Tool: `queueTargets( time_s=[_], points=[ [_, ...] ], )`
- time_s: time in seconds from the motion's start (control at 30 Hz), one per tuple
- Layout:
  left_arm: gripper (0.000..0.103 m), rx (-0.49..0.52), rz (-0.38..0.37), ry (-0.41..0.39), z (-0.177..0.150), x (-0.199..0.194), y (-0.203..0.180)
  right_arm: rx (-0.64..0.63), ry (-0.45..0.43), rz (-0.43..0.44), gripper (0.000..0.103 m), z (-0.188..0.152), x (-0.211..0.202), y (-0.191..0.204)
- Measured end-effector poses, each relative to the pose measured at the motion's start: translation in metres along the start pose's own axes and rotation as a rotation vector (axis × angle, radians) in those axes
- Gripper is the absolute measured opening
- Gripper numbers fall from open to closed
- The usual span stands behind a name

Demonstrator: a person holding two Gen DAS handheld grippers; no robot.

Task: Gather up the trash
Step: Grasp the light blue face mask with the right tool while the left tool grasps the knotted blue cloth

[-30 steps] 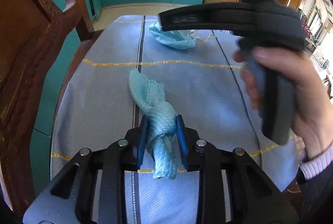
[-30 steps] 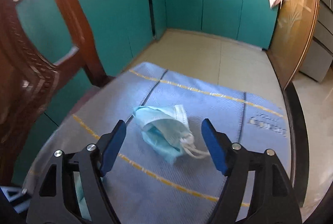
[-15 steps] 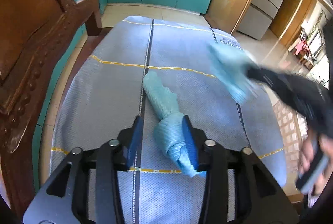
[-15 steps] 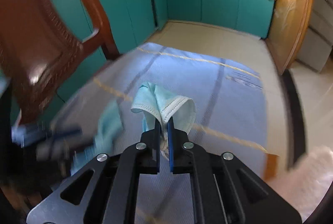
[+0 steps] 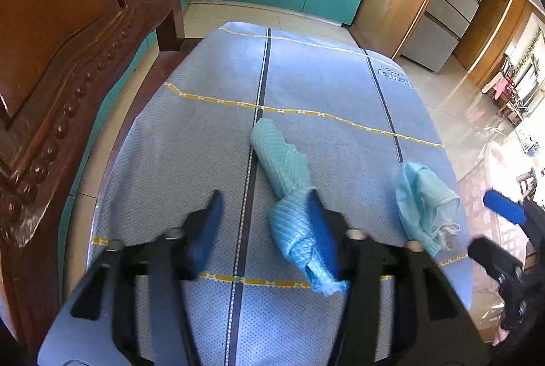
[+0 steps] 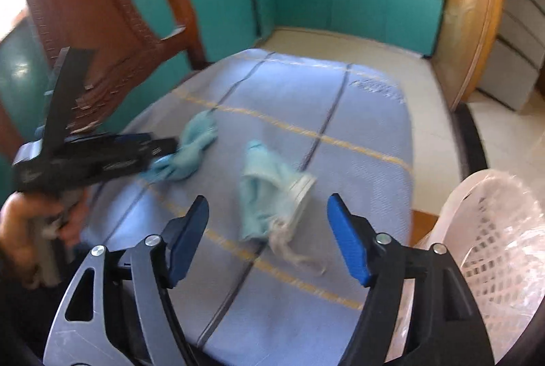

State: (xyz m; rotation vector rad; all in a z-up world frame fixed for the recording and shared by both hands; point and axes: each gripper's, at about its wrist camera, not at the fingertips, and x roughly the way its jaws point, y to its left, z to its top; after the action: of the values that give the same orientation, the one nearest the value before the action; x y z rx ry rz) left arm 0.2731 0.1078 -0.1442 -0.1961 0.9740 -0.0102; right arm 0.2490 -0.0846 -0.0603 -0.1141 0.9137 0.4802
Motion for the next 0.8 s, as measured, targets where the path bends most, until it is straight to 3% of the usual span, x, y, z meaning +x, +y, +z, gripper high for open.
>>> queueTargets(
  time_s=[0.17, 0.3, 0.57, 0.63, 0.73, 0.8],
  points=[
    [0.071, -0.001, 0.0, 0.009, 0.002, 0.007, 0.0, -0.064, 0.049, -0.051, 0.074, 0.0, 0.036, 0.016],
    [0.074, -0.006, -0.012, 0.045, 0.001, 0.016, -0.002, -0.019, 0.075, -0.054, 0.074, -0.002, 0.059, 0.009],
    [0.074, 0.066, 0.005, 0.07, -0.002, 0.029, -0.022, -0.004, 0.09, -0.041, 0.051, -0.007, 0.069, 0.004],
    [0.074, 0.077, 0.014, 0.072, -0.003, 0.031, -0.026, 0.002, 0.09, -0.036, 0.042, -0.01, 0.068, 0.003],
    [0.06, 0.091, 0.009, 0.076, -0.004, 0.034, -0.029, 0.028, 0.08, -0.034, 0.032, -0.012, 0.064, -0.002],
    [0.044, 0.105, -0.01, 0.083, -0.005, 0.036, -0.033, 0.036, 0.069, -0.04, 0.03, -0.012, 0.059, -0.004]
  ],
)
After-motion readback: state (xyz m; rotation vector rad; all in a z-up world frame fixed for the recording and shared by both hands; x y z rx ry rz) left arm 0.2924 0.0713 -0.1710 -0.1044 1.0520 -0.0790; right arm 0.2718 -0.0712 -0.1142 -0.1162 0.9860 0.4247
